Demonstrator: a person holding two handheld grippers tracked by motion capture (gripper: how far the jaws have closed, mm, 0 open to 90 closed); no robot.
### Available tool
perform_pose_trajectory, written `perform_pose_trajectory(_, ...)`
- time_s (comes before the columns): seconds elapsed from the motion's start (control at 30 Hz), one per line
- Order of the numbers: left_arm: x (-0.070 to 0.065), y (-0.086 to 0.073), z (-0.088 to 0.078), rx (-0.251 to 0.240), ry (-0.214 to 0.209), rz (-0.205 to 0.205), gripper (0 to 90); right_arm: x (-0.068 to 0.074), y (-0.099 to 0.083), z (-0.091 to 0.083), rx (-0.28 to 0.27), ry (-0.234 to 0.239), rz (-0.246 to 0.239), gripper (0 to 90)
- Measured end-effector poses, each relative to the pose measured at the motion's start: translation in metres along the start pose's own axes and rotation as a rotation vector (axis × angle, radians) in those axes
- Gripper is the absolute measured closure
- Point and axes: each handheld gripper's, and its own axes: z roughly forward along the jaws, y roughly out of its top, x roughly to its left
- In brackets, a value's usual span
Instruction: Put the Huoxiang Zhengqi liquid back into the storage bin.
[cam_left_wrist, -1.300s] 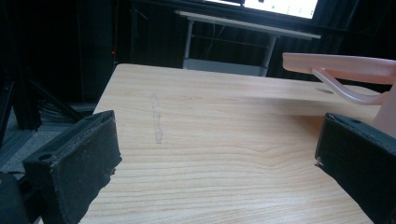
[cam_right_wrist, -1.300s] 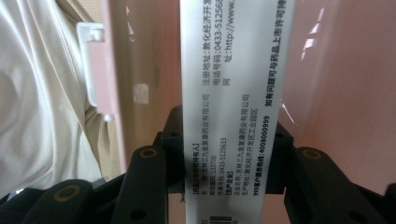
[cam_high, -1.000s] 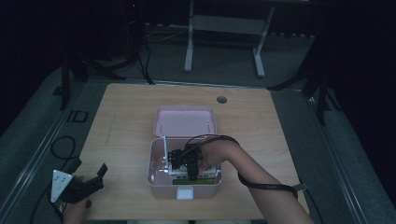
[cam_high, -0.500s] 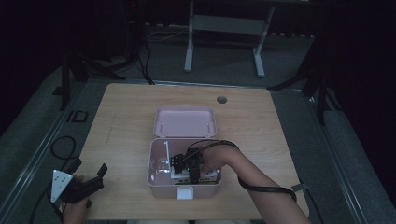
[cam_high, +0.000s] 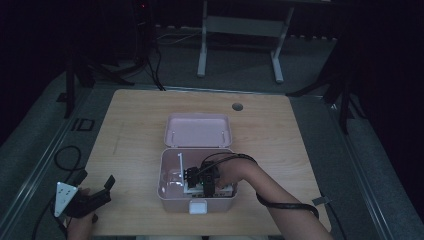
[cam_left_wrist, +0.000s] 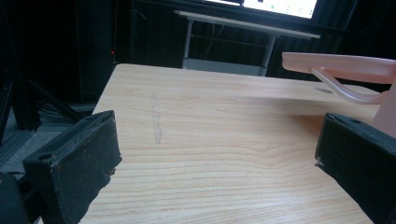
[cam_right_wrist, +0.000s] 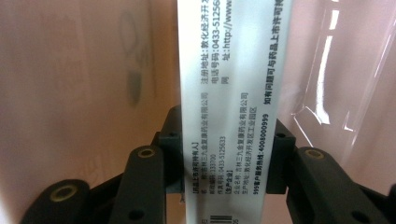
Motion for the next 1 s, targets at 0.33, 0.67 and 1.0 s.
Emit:
perform_pose_trajectory(0.33, 0.0, 0.0, 0.0, 0.001, 0.002, 0.0, 0.3, 0.002, -0.007, -0.018, -0.007, 0.006, -0.01, 54.8)
perform_pose_trajectory(0.67, 0.0, 0.0, 0.0, 0.001, 0.002, -0.002, 0.3, 0.002, -0.02, -0.04, -0.059, -0.006, -0.001, 53.2)
perform_pose_trajectory(1.0, 0.0, 0.0, 0.0, 0.001, 0.001, -0.003, 0.3, 0.0, -0.044, -0.071, -0.149, -0.042, 0.033, 51.4)
